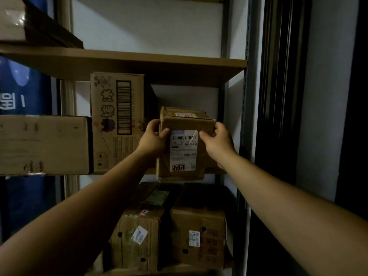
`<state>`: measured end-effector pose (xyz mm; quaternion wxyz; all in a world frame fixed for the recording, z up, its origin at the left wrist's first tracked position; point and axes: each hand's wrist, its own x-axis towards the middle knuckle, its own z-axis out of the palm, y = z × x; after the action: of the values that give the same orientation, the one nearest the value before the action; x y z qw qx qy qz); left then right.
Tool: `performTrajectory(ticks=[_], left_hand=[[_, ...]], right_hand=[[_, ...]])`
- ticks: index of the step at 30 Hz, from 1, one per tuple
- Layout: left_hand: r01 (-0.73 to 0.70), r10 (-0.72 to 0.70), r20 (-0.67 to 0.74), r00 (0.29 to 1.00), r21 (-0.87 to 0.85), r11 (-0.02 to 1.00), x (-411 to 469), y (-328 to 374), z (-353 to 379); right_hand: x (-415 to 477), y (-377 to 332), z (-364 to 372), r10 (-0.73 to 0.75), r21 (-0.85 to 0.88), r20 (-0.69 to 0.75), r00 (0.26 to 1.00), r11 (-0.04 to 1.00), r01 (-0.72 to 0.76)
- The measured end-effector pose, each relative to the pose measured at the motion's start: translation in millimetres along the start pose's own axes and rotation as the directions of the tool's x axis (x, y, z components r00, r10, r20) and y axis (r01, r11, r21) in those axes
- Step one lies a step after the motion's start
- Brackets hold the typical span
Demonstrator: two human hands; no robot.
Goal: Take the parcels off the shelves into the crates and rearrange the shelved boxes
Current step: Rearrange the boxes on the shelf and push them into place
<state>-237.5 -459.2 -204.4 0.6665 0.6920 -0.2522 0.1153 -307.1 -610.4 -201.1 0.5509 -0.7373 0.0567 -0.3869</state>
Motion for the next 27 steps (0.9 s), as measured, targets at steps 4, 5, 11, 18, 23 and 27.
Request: performTrajectory(ticks=[4,5,11,18,23,27], left_hand=[[0.004,-0.002,0.070,0.998,-0.040,0.999,11,-4,-1],[0.003,0.002,0.103,0.995,-0.040,0.999,13,-5,-3],[0.043,-0.042,-0.018,0.999,0.100,0.994,13,-23,-3],[0.036,-0.071,0.143,0.987,0.233,0.972,11,-52,1],[0.038,-0.062,0.117,0.991,0.197,0.980,10,-66,10],[0.056,-0.077,0.100,0.992,0.194,0.979,13,-68,13]], right_hand=[[16,5,4,-0.028,-0.106,-0.005,1.000,0.994,0.028],[19,7,6,-0.032,-0.138,0.017,0.999,0.990,0.034],[28,34,24,0.102,-0.217,0.093,0.990,0.973,-0.080],[36,71,34,0.225,-0.184,0.105,0.969,0.962,-0.204],[43,88,38,0.240,-0.180,0.098,0.966,0.959,-0.220],[47,92,38,0.248,-0.150,0.102,0.963,0.961,-0.232]])
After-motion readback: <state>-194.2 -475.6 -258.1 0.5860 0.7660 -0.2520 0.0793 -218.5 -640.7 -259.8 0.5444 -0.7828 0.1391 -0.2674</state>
